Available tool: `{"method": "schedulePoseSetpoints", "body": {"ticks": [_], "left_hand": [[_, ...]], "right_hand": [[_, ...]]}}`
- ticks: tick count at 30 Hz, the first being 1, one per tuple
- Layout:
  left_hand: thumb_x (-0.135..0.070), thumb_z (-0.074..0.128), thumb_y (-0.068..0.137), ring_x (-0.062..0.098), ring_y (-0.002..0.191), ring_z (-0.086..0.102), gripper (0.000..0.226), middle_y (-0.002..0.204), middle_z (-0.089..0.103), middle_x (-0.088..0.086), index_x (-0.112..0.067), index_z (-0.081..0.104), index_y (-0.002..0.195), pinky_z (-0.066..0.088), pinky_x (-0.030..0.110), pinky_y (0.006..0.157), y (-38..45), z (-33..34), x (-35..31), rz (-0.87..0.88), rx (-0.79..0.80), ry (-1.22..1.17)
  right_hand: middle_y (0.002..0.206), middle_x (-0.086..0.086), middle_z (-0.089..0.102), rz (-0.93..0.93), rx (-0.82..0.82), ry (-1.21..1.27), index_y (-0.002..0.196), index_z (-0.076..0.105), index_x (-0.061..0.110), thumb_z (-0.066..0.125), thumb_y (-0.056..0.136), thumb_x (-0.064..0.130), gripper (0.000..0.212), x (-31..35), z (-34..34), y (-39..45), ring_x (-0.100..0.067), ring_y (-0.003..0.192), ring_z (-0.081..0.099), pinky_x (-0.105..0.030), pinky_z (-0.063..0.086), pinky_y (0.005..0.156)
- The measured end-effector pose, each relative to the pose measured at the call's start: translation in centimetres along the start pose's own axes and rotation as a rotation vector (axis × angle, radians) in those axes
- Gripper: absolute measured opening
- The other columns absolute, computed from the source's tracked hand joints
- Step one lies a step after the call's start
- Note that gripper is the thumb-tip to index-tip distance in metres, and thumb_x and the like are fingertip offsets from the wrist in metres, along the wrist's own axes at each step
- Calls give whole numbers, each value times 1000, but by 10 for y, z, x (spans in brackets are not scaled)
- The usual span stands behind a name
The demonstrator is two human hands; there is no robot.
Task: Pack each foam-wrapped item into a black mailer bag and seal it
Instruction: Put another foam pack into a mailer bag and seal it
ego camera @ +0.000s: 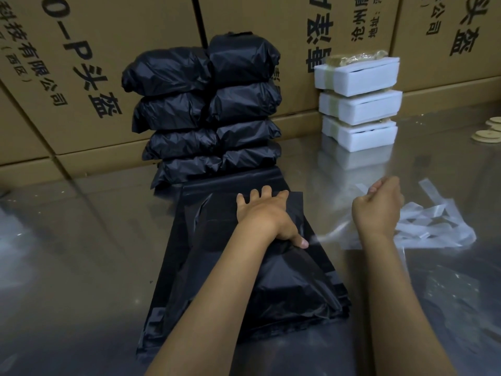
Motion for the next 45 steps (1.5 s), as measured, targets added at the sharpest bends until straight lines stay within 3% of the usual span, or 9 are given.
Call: {"method": "schedulePoseSetpoints", "body": {"ticks": [10,17,25,28,31,35,39,42,45], "left_hand": [[-46,84,71,32,150,10,117,162,12,5,-29,9,159,5,56,122,-1,-3,-4,-59,-60,67],[-35,70,82,28,145,22,85,155,28,2,-35,26,154,12,52,120,-4,-9,-4,-47,-232,12],[-40,52,94,25,134,37,55,144,47,1,-33,42,147,20,44,114,-8,-21,3,-32,-439,-168],[-42,42,100,23,134,42,48,144,52,-1,-33,42,148,20,40,115,-12,-29,12,-31,-496,-406],[-24,40,101,21,127,52,38,136,60,-1,-29,58,134,33,39,113,-29,-37,41,-74,-665,-975],[-7,40,97,18,120,54,40,133,59,5,-20,61,128,44,35,104,-44,-24,76,-80,-668,-1454],[-17,40,101,1,100,54,39,135,56,-5,-29,59,134,38,19,84,-55,-31,98,-26,-590,-1228],[-16,39,103,9,142,34,43,158,34,-9,-29,54,141,24,21,112,-63,-23,98,79,-514,-891],[-30,33,108,10,153,4,48,166,4,-15,-32,28,156,9,35,123,-71,7,105,52,-383,-763]], "right_hand": [[119,-26,59,88,19,-187,102,64,-1,49,90,5,20,-17,-5,8,-44,120,46,-46,36,99],[103,-29,65,191,87,-139,80,63,3,35,94,28,40,-22,-1,4,-44,109,50,-47,40,94],[120,-28,63,64,180,-228,110,69,-4,33,102,27,48,16,19,-11,-42,118,51,-50,38,105],[119,-22,64,-83,309,-172,106,67,3,35,105,29,42,62,47,-36,-38,118,52,-48,40,103],[124,-14,62,-208,643,55,110,63,12,30,107,31,38,117,92,-85,-32,125,51,-53,37,108],[166,2,24,-265,937,23,151,42,26,23,108,45,50,126,116,-138,-15,155,9,-46,11,126],[167,14,9,-185,975,151,156,31,33,33,108,46,50,102,103,-144,-7,154,3,-29,8,119],[164,22,13,-26,1023,278,156,18,48,32,104,57,55,70,92,-152,-5,151,13,-26,11,119],[160,19,25,120,1055,323,154,20,52,32,103,58,52,42,85,-158,-10,149,24,-34,20,121]]}}
Point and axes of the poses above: each hand's wrist, its own y-axis towards the middle knuckle, its own z-axis out of the palm, x = y × z, the point moved 10 cm from there along y, towards the middle knuckle
